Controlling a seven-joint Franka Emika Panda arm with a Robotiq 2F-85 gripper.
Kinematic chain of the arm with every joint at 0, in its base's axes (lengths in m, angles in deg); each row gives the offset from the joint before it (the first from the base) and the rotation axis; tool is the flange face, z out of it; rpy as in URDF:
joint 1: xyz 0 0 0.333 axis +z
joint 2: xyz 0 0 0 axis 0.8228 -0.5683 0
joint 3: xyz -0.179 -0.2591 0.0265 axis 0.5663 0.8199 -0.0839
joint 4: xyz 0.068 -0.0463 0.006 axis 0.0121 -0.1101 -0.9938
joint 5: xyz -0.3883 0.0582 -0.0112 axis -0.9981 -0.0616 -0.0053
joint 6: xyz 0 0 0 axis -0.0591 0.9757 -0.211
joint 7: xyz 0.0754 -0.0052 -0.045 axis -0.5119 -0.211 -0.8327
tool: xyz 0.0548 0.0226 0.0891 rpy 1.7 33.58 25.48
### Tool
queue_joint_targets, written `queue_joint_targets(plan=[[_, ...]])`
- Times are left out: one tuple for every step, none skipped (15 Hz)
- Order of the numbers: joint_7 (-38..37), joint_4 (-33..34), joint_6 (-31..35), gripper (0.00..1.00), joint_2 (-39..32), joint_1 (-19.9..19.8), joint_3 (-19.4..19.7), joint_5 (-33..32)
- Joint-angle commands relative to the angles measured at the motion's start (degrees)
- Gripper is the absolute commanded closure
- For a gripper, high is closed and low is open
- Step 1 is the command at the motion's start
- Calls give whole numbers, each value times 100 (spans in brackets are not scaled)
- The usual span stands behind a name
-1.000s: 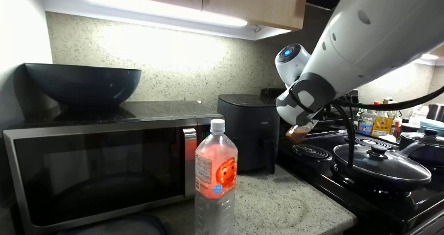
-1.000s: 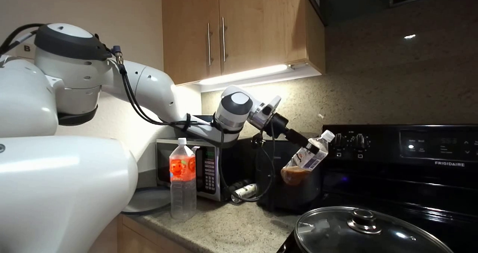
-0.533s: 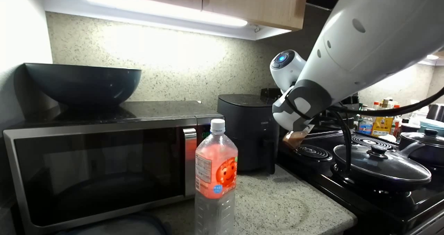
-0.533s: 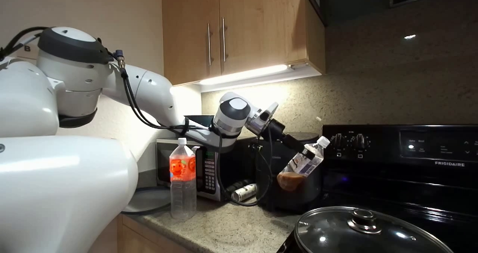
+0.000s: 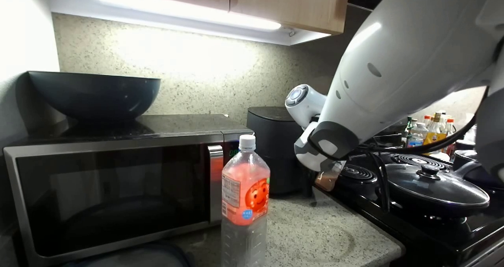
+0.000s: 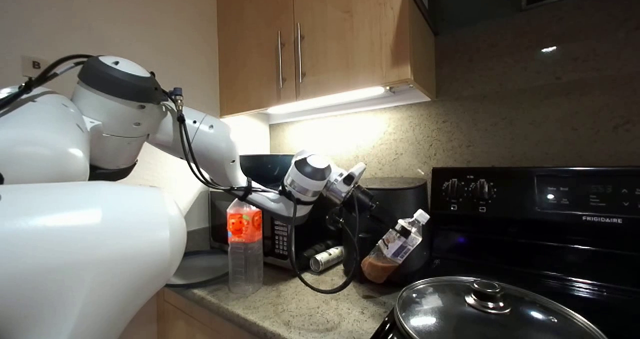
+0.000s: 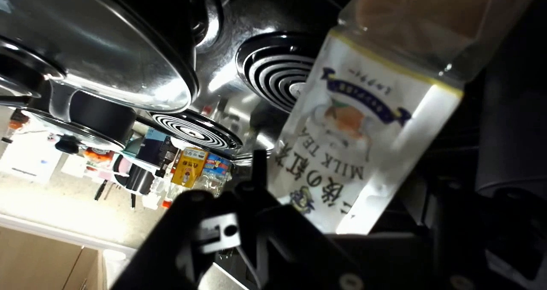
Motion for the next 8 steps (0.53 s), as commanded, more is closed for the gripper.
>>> queue_joint_targets(plan=[[-47,286,-263,52,82,-280,-230,-350],[-46,335,-293,52,102,-338,-290,-406],[-17,378,-319,52,145,-401,-362,-463],[7,425,-340,52,181,-467,-430,-517],[16,467,-353,52,204,-525,-487,-563],[16,513,-378,52,204,-582,-539,-620],[8,561,-419,52,212,-635,-583,-667],[3,609,-477,7,225,-692,-622,-719]])
